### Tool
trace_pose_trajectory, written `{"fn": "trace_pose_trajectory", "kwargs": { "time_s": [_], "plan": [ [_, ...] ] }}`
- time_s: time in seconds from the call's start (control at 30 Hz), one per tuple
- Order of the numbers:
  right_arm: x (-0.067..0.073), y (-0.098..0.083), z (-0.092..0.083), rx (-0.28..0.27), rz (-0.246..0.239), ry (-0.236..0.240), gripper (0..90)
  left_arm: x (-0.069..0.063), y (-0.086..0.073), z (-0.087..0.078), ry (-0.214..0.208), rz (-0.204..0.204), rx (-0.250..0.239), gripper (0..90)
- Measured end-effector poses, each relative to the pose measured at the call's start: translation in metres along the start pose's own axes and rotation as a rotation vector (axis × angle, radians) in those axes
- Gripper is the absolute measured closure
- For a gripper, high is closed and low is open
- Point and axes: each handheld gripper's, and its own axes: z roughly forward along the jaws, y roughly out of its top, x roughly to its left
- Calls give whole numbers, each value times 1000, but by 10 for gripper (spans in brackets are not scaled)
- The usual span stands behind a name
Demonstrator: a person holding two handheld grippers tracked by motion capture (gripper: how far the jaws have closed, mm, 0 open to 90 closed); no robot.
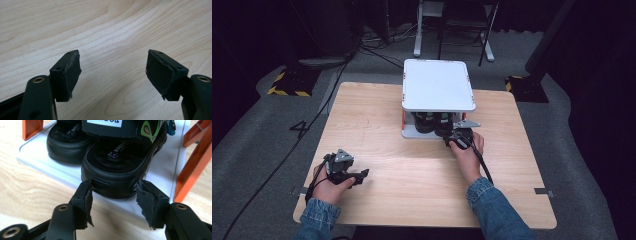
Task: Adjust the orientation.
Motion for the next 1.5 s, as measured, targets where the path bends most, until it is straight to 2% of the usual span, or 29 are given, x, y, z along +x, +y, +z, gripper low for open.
{"fn": "trace_pose_trajectory", "kwargs": {
  "time_s": [0.23, 0.37, 0.5, 0.57, 0.67, 0.7, 0.77, 0.8, 0.97, 1.03, 1.07, 1.1, 1.27, 1.43, 1.5],
  "plan": [
    [2, 8, 13, -10, -3, -2, 418, 6, -9, -7, 16, -22, -5, 285],
    [3, 11, 17, -14, -31, 0, 397, 6, -10, -8, 17, -25, -4, 285],
    [1, 9, 14, -15, -35, 11, 440, 5, -10, -9, 17, -20, -7, 285],
    [1, 7, 9, -26, -26, 26, 411, 6, -9, -9, 14, -22, -9, 285],
    [3, 5, -4, -32, -31, 36, 377, 5, -7, -8, 13, -23, -13, 285],
    [3, 5, -15, -28, -43, 49, 364, 5, -6, -8, 12, -14, -12, 285],
    [3, 5, -21, -28, -44, 57, 361, 3, -4, -7, 8, -10, -10, 284],
    [2, 5, -35, -21, -49, 75, 356, 2, -3, -6, 0, -6, -14, 284],
    [-1, 8, -72, -52, -56, 107, 335, 2, -1, -6, 1, -10, -16, 284],
    [-2, 9, -78, -61, -56, 117, 334, 2, 0, -6, 4, -8, -18, 284],
    [-3, 8, -91, -71, -63, 122, 334, 1, 1, -6, 1, -10, -22, 284],
    [-3, 8, -91, -71, -63, 122, 334, 2, 1, -6, -1, -1, -19, 284],
    [-8, 5, -124, -93, -66, 136, 334, 1, 1, -6, -3, -4, -19, 284],
    [-15, 0, -140, -90, -64, 137, 334, 3, -1, -9, 11, -11, -21, 284],
    [-19, -3, -147, -86, -56, 145, 334, 3, -1, -10, 5, -16, -25, 284]
  ]
}}
